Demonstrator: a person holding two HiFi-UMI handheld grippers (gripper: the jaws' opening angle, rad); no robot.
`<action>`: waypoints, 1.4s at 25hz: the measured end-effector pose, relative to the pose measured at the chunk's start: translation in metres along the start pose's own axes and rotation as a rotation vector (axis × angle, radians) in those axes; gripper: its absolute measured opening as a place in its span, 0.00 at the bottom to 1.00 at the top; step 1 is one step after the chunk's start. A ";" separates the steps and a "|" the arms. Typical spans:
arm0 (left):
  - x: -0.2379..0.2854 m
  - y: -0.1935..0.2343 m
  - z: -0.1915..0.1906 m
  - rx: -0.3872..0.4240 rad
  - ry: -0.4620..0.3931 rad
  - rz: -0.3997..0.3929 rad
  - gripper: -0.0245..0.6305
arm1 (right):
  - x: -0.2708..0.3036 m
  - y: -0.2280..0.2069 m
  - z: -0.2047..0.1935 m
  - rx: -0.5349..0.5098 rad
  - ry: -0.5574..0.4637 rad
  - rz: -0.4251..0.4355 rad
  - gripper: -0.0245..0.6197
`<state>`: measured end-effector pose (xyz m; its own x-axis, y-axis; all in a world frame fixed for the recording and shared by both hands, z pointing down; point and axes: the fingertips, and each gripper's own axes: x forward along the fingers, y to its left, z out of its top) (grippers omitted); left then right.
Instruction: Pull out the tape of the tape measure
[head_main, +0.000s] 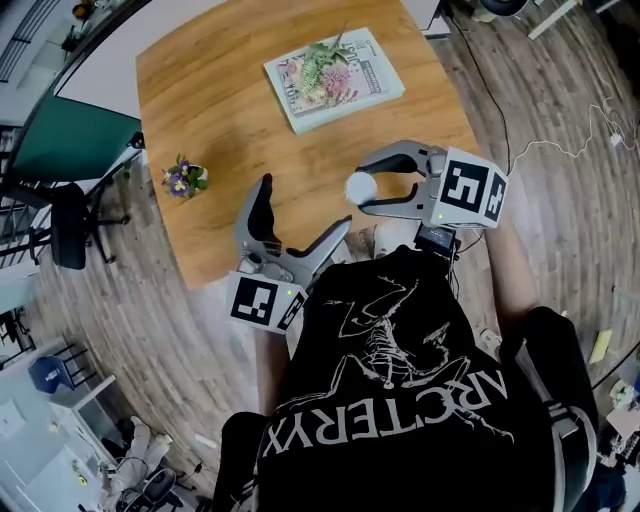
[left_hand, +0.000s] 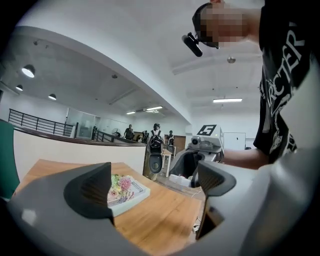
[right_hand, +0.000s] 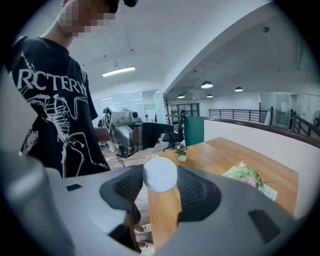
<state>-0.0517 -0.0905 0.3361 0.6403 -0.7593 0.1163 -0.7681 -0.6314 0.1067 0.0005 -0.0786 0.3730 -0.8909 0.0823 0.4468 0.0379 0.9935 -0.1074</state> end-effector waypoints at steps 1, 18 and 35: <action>0.003 -0.004 -0.001 0.009 0.008 -0.015 0.84 | -0.002 0.004 0.003 -0.003 -0.003 0.016 0.37; 0.008 -0.062 -0.022 0.072 0.173 -0.333 0.13 | -0.009 0.021 0.013 -0.077 0.081 0.093 0.37; -0.118 0.130 -0.012 -0.071 0.110 0.311 0.06 | -0.092 -0.028 -0.041 0.117 0.085 -0.133 0.37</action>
<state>-0.2274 -0.0809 0.3482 0.3751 -0.8899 0.2595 -0.9269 -0.3563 0.1177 0.0993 -0.1104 0.3711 -0.8430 -0.0379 0.5366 -0.1350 0.9805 -0.1427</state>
